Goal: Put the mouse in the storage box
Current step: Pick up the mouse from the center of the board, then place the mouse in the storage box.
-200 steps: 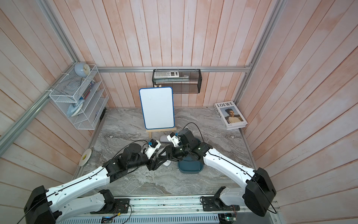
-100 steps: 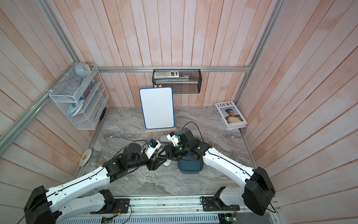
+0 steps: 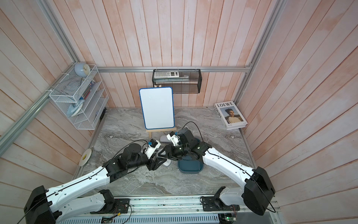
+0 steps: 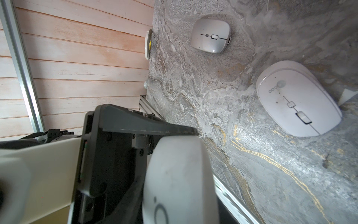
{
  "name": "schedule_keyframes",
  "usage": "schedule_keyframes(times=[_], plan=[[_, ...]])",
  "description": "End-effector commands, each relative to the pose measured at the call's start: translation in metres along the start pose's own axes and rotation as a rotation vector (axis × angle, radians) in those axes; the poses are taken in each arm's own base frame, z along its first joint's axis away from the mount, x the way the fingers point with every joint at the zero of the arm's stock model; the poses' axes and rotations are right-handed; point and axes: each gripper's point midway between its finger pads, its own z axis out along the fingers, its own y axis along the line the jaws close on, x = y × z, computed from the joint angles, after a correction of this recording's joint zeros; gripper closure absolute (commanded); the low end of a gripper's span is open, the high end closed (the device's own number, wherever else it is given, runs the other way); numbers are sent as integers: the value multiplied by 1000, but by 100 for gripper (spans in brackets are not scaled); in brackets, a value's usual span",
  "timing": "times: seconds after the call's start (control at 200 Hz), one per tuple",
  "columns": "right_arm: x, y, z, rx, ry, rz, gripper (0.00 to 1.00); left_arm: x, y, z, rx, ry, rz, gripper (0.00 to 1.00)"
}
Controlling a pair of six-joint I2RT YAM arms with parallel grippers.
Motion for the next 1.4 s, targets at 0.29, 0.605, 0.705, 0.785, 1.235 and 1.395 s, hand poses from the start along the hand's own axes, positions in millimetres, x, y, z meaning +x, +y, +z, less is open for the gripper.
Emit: schedule_keyframes(times=[0.29, 0.605, 0.705, 0.785, 1.235, 1.395], plan=[[-44, -31, -41, 17, -187, 61, 75, -12, -13, -11, 58, -82, -63, 0], [-41, -112, -100, 252, -251, 92, 76, -4, 24, -30, -173, -81, -121, 0], [-31, -125, -105, 285, -233, 107, 76, 1, 29, -33, -202, -75, -135, 0], [-22, -136, -105, 326, -217, 112, 76, 3, 30, -34, -211, -80, -142, 0], [9, -164, -61, 358, 38, 175, 75, 16, 34, -24, -221, -26, -161, 0], [14, -172, -46, 380, 133, 192, 74, 16, 34, -23, -220, -14, -156, 0]])
